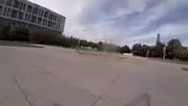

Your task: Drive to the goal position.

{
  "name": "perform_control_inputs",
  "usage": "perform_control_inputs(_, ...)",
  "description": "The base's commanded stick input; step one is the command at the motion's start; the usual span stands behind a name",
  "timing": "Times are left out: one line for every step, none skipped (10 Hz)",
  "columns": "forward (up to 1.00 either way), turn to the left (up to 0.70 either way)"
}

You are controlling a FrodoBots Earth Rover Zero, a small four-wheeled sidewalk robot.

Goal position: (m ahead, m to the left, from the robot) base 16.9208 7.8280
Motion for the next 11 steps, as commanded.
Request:
perform_control_inputs(1.0, 0.27)
perform_control_inputs(1.0, 0.27)
perform_control_inputs(1.0, 0.27)
perform_control_inputs(1.0, 0.05)
perform_control_inputs(1.0, 0.0)
perform_control_inputs(1.0, 0.0)
perform_control_inputs(1.0, 0.08)
perform_control_inputs(1.0, 0.27)
perform_control_inputs(1.0, 0.08)
perform_control_inputs(1.0, 0.0)
perform_control_inputs(1.0, 0.0)
